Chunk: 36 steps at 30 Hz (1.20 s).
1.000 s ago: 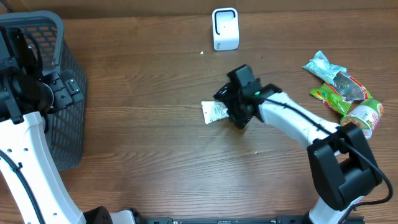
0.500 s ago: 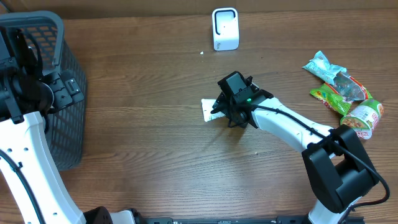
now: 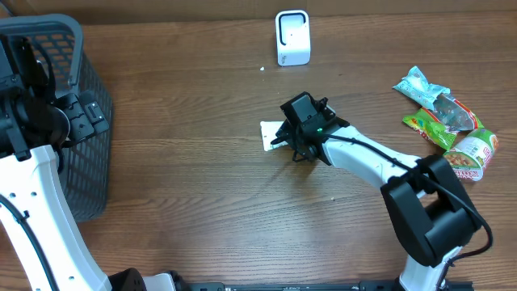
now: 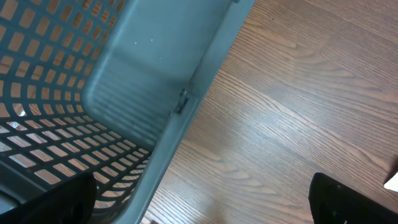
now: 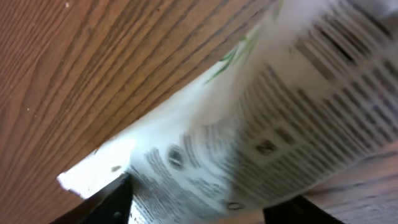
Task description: Scan the item barcode
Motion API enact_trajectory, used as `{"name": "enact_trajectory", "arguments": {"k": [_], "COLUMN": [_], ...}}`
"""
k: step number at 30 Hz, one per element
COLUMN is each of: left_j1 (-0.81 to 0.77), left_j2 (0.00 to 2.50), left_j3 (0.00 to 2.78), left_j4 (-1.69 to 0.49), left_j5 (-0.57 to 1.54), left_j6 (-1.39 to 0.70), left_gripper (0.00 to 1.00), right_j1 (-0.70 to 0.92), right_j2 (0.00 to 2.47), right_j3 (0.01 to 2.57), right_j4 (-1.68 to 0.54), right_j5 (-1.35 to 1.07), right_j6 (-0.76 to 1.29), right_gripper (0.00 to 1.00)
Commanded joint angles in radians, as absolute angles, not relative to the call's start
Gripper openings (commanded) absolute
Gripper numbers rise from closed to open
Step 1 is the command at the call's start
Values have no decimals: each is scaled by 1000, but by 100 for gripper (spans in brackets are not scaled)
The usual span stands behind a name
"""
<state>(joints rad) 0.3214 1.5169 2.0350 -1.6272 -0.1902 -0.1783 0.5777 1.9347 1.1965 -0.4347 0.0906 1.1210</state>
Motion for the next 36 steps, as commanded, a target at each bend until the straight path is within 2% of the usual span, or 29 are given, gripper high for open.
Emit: {"name": "enact_trajectory", "arguments": {"k": [1,6,10,13,14,16,18,20,23,30,36], "left_j1": [327,327,327,327,327,327,327,327,327,327,327], "left_j2": [1517,1517,1517,1517,1517,1517,1517,1517,1517,1517,1517], "left_j3": [2035,2035,2035,2035,2035,2035,2035,2035,2035,2035,2035], "left_j4": [-1625,-1625,-1626,-1626,-1625,-1625,-1625,-1625,-1625,-1626,-1626], "left_j5": [-186,-186,-186,-186,-186,-186,-186,-186,-186,-186,-186], "left_j6": [-160,-160,-160,-160,-160,-160,-160,-160,-160,-160,-160], "left_gripper": [100,100,100,100,100,100,100,100,100,100,100], "right_j1": [577,564,505,464,454,437,434,439,464,551,573], "right_j2": [1953,1953,1953,1953,1953,1953,1953,1953,1955,1979,2042], "right_j3": [1192,1221,1301,1320,1320,1320,1320,1320,1319,1316,1316], "right_j4": [-442,-456,-569,-616,-614,-599,-567,-523,-464,-433,-314], "right_j5": [86,-44,-173,-186,-205,-249,-284,-297,-257,153,181], "right_j6": [1098,889,644,612,614,660,714,756,829,1102,1108], "right_gripper": [54,53,49,49,50,62,68,80,90,94,92]}}
